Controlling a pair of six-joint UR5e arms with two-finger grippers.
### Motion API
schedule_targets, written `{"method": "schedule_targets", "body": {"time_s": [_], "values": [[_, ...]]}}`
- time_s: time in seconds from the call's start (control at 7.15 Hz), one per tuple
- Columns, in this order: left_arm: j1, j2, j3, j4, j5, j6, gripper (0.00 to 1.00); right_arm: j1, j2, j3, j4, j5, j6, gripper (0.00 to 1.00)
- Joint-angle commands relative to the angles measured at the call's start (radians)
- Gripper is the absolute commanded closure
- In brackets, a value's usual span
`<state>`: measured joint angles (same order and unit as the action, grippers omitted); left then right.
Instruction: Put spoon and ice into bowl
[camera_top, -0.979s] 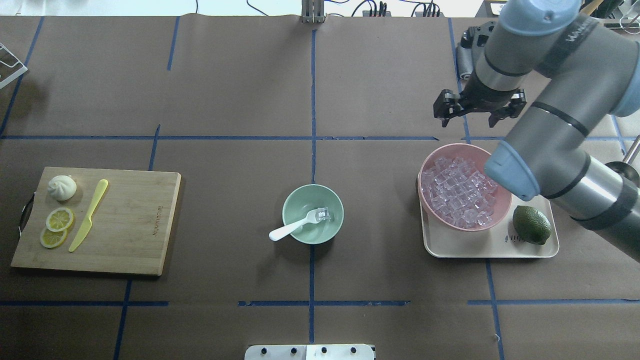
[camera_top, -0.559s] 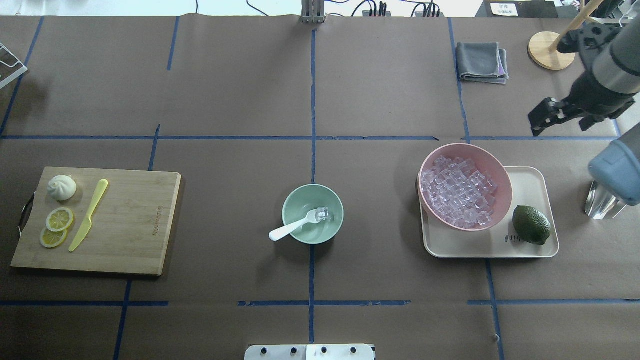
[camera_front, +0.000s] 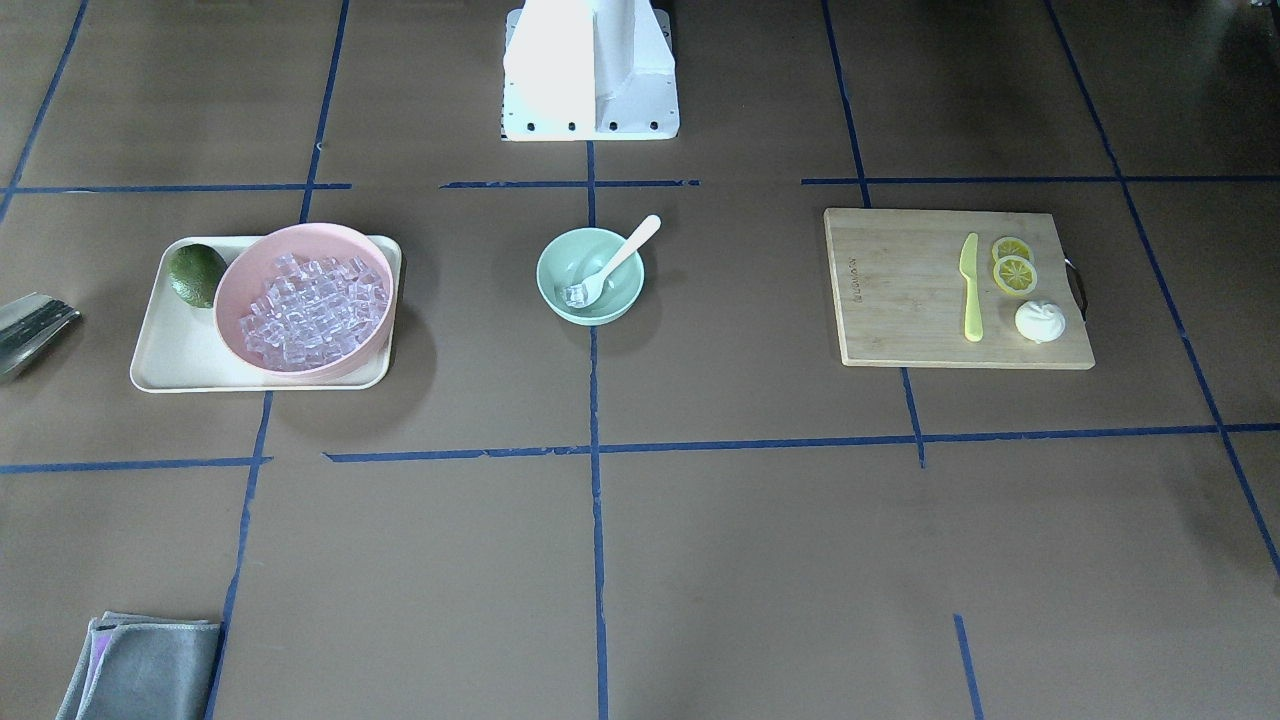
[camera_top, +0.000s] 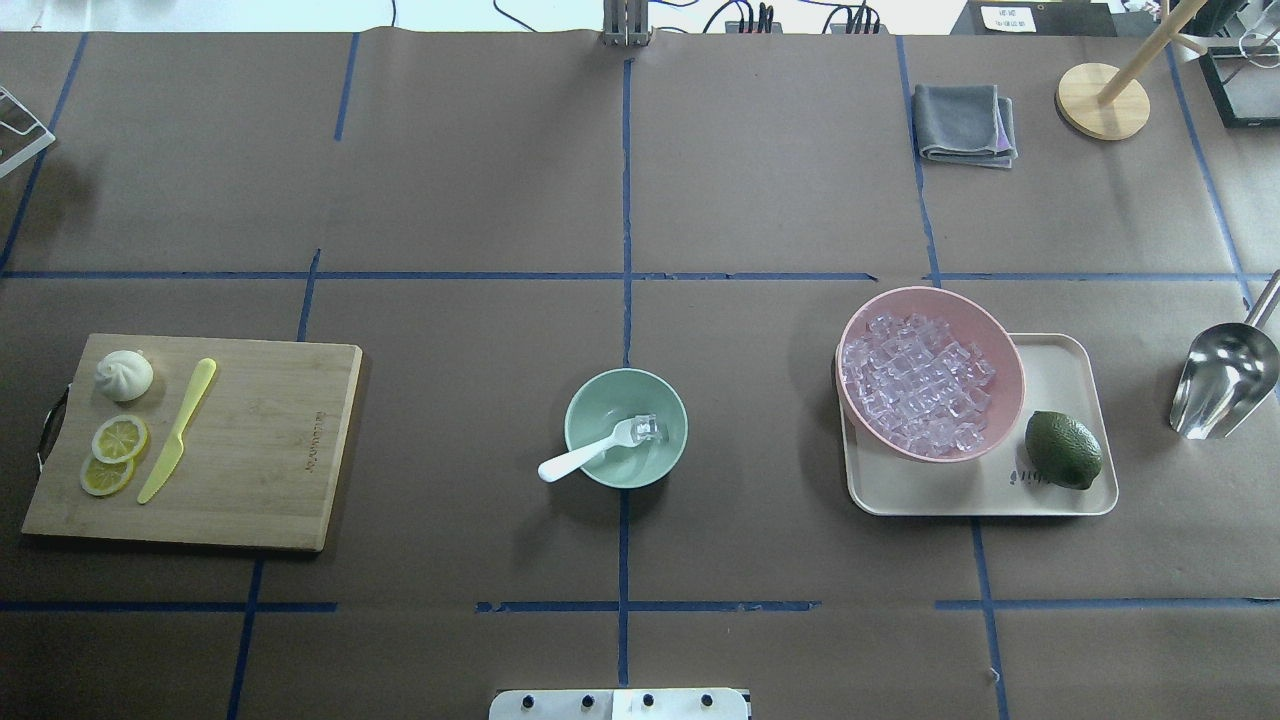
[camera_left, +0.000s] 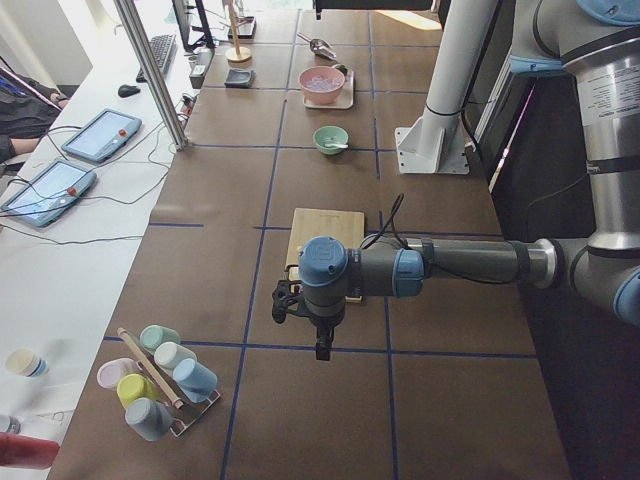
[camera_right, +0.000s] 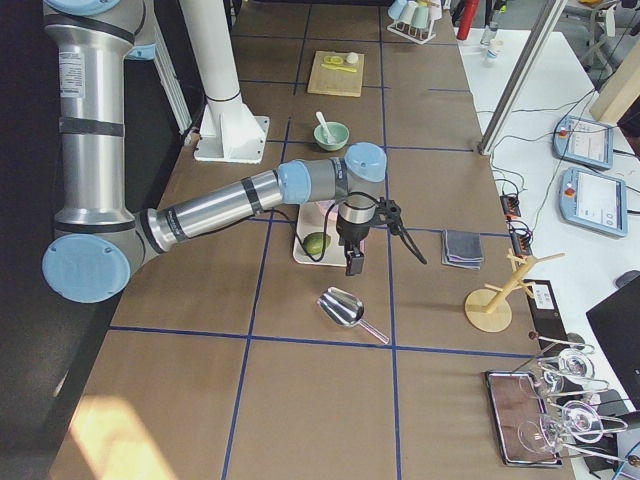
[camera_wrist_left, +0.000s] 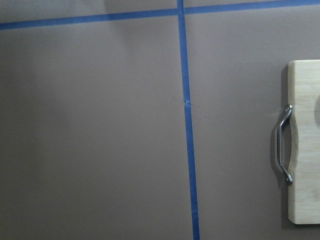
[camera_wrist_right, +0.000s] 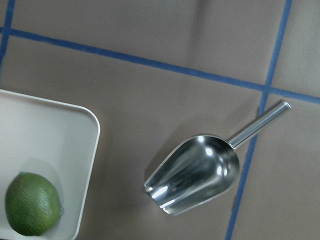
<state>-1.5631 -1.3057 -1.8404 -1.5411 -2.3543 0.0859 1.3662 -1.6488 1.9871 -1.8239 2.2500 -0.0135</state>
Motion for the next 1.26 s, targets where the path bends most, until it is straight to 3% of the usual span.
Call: {"method": "schedule_targets", "body": {"time_s": [0.0, 0.28, 1.12], "values": [[0.000, 0.009, -0.003, -0.001, 0.000, 0.000, 0.00, 0.086, -0.122, -0.007, 0.005, 0.007, -0.127, 0.00], [0.000, 0.011, -0.008, 0.001, 0.000, 0.002, 0.00, 0.105, -0.181, -0.028, 0.089, 0.007, -0.115, 0.00], [0.000, 0.011, -0.006, -0.001, 0.000, 0.002, 0.00, 0.105, -0.186, -0.036, 0.089, 0.007, -0.082, 0.00]]}}
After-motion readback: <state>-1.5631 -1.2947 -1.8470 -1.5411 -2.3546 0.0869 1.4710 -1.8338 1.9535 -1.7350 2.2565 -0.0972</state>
